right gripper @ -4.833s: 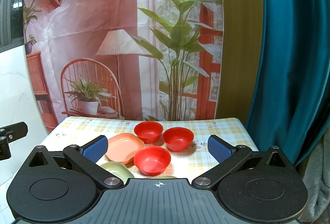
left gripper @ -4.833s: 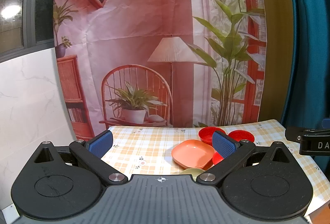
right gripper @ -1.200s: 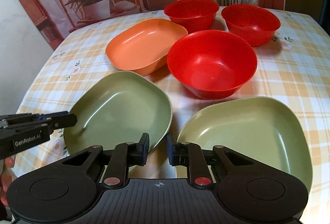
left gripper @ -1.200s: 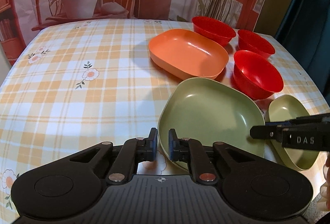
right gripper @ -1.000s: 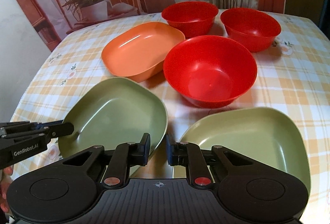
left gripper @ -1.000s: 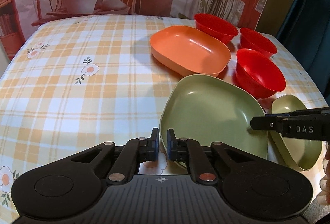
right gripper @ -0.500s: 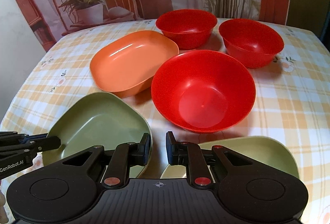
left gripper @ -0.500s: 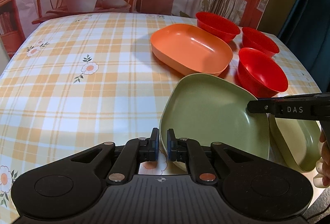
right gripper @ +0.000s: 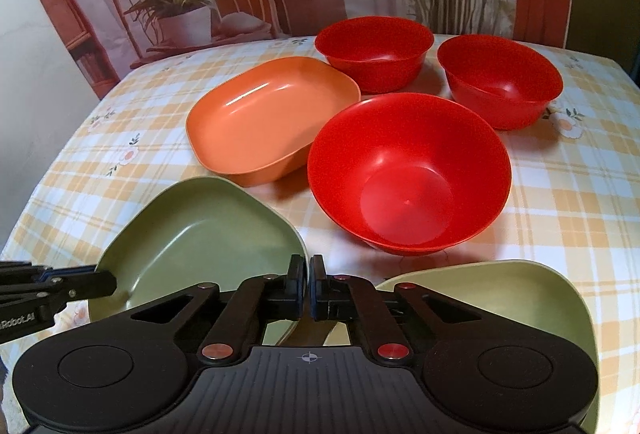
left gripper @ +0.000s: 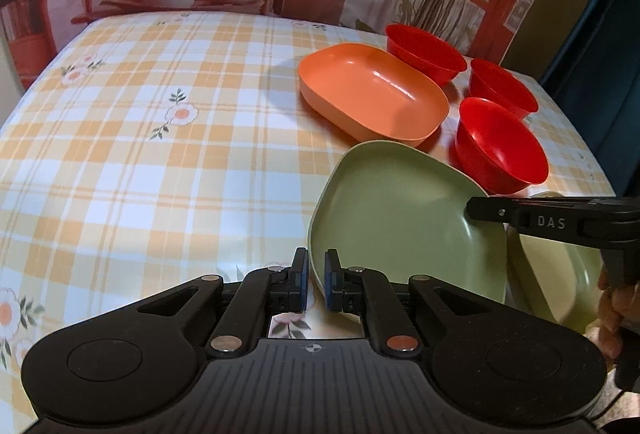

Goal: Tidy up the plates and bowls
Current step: 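Lift the green plate with the left tool toward the orange plate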

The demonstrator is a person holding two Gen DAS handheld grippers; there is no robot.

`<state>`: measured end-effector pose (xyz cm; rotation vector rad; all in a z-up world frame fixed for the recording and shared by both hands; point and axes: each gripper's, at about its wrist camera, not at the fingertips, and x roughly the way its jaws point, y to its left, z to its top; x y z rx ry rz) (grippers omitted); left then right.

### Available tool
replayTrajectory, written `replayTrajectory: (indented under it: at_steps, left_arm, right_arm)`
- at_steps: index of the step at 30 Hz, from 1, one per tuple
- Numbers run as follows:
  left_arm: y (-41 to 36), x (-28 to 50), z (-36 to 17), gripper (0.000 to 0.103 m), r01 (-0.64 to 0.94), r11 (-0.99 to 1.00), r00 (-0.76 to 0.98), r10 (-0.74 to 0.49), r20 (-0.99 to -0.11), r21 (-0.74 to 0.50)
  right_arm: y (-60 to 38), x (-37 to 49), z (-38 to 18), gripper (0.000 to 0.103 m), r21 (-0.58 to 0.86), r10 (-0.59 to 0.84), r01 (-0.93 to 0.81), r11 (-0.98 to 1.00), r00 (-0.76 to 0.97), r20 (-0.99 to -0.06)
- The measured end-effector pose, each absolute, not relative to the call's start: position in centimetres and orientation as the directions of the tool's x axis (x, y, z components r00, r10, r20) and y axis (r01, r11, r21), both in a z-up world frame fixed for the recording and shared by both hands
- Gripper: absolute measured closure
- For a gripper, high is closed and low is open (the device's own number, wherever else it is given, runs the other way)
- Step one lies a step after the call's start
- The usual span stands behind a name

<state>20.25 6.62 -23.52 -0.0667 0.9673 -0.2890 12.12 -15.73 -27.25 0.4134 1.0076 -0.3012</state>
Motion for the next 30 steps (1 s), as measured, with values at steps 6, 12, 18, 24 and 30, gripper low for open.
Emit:
replayTrajectory:
  at_steps: [6, 12, 18, 24, 30]
  left_arm:
    - [6.7, 20.2, -23.5, 0.094, 0.189, 0.960, 0.526, -0.277, -0.804, -0.206]
    - [7.0, 20.2, -23.5, 0.094, 0.150, 0.963, 0.510, -0.271, -0.816, -0.225]
    - [7.2, 19.8, -23.4, 0.092, 0.120, 0.967, 0.494, -0.255, -0.831, -0.225]
    - [7.1, 19.3, -23.4, 0.092, 0.126, 0.965, 0.485, -0.261, -0.835, -0.228]
    - [7.3, 19.2, -23.6, 0.092, 0.111, 0.962, 0.482, -0.271, -0.833, -0.249]
  right_arm:
    - [-15.7, 12.2, -27.2, 0.100, 0.196, -0.054, 0.429, 0.882, 0.504, -0.862]
    - [-15.6, 12.1, -27.2, 0.100, 0.206, -0.041, 0.430, 0.879, 0.500, -0.865]
    - [-15.3, 11.8, -27.2, 0.100, 0.215, -0.030, 0.425, 0.880, 0.500, -0.866]
    - [-15.2, 11.6, -27.2, 0.100, 0.213, -0.034, 0.429, 0.878, 0.501, -0.865]
    - [-15.2, 11.5, -27.2, 0.100, 0.218, -0.035, 0.433, 0.875, 0.504, -0.863]
